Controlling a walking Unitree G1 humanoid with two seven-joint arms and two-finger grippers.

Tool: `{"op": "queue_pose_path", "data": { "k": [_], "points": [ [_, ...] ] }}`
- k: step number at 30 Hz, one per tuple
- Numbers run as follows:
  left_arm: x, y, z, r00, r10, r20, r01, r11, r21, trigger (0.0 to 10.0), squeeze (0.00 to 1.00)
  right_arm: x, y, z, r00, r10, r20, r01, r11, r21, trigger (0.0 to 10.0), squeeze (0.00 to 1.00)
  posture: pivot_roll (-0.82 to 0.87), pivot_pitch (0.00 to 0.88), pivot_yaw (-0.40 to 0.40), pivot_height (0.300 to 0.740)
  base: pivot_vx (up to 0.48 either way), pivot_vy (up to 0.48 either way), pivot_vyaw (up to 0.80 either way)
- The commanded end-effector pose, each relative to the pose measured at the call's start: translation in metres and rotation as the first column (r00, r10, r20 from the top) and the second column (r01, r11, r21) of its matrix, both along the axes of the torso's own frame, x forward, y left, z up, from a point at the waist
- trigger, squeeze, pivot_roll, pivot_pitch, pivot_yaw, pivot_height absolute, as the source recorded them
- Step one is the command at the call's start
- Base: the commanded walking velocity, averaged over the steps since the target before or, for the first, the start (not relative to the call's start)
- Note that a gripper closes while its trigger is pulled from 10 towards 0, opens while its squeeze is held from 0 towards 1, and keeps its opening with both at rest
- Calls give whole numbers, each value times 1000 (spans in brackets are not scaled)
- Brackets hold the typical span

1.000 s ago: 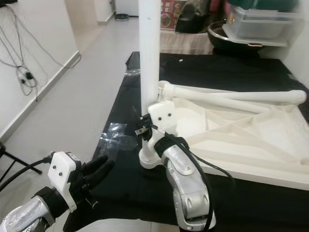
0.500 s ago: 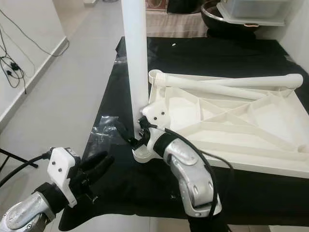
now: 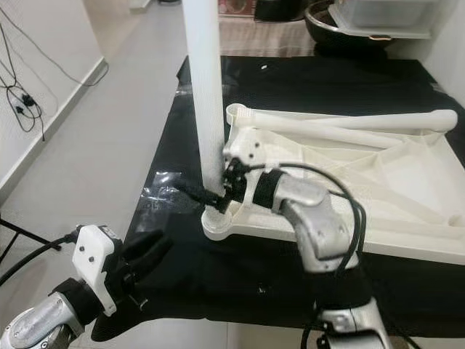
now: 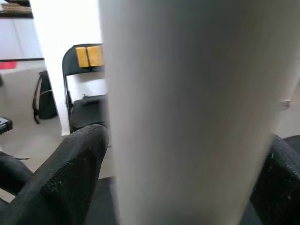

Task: Building children table

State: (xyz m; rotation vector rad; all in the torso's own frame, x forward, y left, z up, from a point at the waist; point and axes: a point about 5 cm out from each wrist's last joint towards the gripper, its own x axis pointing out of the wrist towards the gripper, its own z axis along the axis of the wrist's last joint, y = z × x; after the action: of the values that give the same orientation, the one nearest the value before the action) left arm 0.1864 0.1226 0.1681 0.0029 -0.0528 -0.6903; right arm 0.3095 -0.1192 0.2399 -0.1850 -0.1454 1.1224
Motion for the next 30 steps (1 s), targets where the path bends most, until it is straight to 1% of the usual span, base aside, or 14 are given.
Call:
{"op": "queue_pose_path", "data": {
  "k": [1, 2, 3, 4, 5, 6, 7, 18, 24, 25, 27, 28, 29, 30],
  "points": [
    [-3, 1, 1, 1000, 3, -6, -3, 1000, 2, 10000, 0, 3, -4, 3, 1000, 14, 10, -14, 1000, 11, 10000, 0, 76, 181, 3, 740, 0, 0, 0],
    [-3, 1, 1, 1000, 3, -6, -3, 1000, 2, 10000, 0, 3, -4, 3, 1000, 14, 10, -14, 1000, 11, 10000, 0, 76, 181, 3, 740, 0, 0, 0],
    [-4, 0, 1, 1000, 1, -9, -1, 1000, 1, 10000, 0, 2, -6, 2, 998, 59, -6, -59, 998, 11, 8157, 0, 80, 184, 4, 740, 0, 0, 0],
    [-4, 0, 1, 1000, 1, -9, -1, 1000, 1, 10000, 0, 2, -6, 2, 998, 59, -6, -59, 998, 11, 8157, 0, 80, 184, 4, 740, 0, 0, 0],
    [-4, 0, 1, 1000, 1, -10, -1, 1000, 1, 10000, 0, 1, -7, 1, 997, 80, -15, -80, 997, 13, 2510, 0, 79, 185, 5, 740, 0, 0, 0],
    [-4, 0, 1, 1000, 1, -10, -1, 1000, 1, 10000, 0, 1, -7, 1, 997, 80, -15, -80, 997, 13, 2510, 0, 79, 185, 5, 740, 0, 0, 0],
    [-5, 0, 1, 1000, 0, -11, 0, 1000, 0, 10000, 0, 0, -9, 0, 994, 103, -27, -103, 995, 13, 0, 0, 81, 187, 6, 740, 0, 0, 0],
    [-5, 0, 0, 1000, 1, -18, -1, 1000, 1, 10000, 0, -7, -25, -6, 987, 139, -77, -139, 990, 12, 0, 0, 72, 189, 3, 740, 0, 0, 0],
    [-4, -1, -1, 1000, 0, -18, 0, 1000, -3, 10000, 0, -17, -26, -27, 994, -32, -102, 32, 999, -9, 0, 0, 55, 182, -8, 740, 0, 0, 0],
    [-4, -1, -2, 1000, 0, -18, 0, 1000, -4, 10000, 0, -15, -21, -52, 892, -447, -72, 438, 892, -116, 0, 0, 41, 184, -10, 740, 0, 0, 0],
    [-4, -1, -2, 1000, 0, -18, 0, 1000, -4, 10000, 0, -15, -21, -52, 892, -447, -72, 438, 892, -116, 0, 0, 41, 184, -10, 740, 0, 0, 0],
    [-2, -1, -2, 1000, -1, -18, 1, 1000, -5, 10000, 0, -30, -3, -66, 805, -588, -74, 578, 806, -126, 0, 0, 40, 185, -3, 740, 0, 0, 0],
    [-1, -1, -2, 1000, -1, -19, 1, 1000, -6, 10000, 0, -42, 13, -72, 764, -641, -74, 629, 765, -134, 0, 0, 17, 171, 7, 740, 0, 0, 0],
    [-1, -1, -2, 1000, -1, -19, 1, 1000, -6, 10000, 0, -42, 13, -72, 764, -641, -74, 629, 765, -134, 0, 0, 17, 171, 7, 740, 0, 0, 0]
  ]
}}
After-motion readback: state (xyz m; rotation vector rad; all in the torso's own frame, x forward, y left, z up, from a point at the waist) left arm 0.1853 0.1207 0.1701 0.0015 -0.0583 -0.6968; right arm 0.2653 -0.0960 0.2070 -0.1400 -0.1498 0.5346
